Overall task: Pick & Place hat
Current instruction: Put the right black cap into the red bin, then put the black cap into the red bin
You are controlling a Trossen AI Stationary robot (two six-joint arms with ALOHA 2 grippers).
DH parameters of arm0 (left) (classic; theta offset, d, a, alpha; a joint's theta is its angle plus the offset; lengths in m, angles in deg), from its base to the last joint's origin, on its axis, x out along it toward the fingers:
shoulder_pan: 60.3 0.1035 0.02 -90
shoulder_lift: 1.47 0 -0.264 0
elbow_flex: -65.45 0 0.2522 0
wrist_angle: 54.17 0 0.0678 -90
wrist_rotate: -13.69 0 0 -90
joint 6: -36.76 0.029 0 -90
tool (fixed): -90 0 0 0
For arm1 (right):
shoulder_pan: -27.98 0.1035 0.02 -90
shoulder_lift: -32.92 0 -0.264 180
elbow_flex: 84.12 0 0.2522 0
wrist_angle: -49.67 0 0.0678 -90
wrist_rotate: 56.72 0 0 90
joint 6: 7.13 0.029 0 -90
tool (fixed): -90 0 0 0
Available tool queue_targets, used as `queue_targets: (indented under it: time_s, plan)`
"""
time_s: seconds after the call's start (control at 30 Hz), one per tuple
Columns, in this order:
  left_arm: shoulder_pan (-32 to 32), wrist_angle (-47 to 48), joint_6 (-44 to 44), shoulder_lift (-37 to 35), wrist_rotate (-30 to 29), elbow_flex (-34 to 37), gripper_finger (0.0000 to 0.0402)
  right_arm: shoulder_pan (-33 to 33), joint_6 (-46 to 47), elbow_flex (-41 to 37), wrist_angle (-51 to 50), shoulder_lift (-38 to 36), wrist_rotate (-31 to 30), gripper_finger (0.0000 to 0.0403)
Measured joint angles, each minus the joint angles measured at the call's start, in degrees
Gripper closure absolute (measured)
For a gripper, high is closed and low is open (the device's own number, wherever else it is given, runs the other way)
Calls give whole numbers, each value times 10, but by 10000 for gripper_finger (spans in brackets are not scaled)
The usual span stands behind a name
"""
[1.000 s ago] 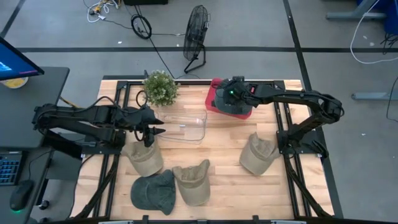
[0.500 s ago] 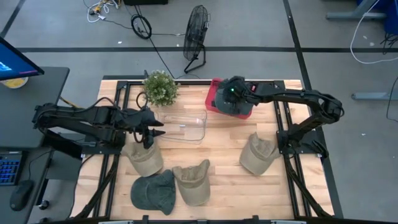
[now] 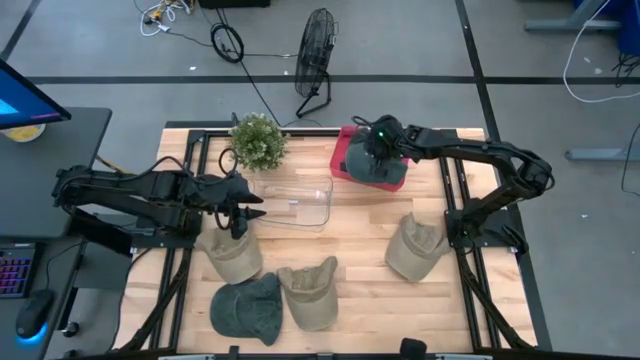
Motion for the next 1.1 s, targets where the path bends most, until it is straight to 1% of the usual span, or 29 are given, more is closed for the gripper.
queue_targets:
  time_s: [0.33,0.5,0.63,0.83,0.93,1.03,1.1]
  plan:
    - [0,0,0,0,0,0,220,-5,24,-95,127,-1,6,400]
    - [0,-6,-13,0,0,0,220,-5,29,-107,138,-1,7,396]
    - [-3,-14,-28,0,0,0,220,-1,45,-82,116,0,6,380]
    - [-27,-15,-60,0,0,0,220,20,29,-10,34,0,10,346]
    - [-52,-17,-64,0,1,0,220,38,22,27,-4,0,10,324]
    - [-90,-18,-65,5,29,0,220,61,19,56,-26,0,10,304]
    - [-118,-22,-78,21,31,0,220,82,17,71,-27,0,10,293]
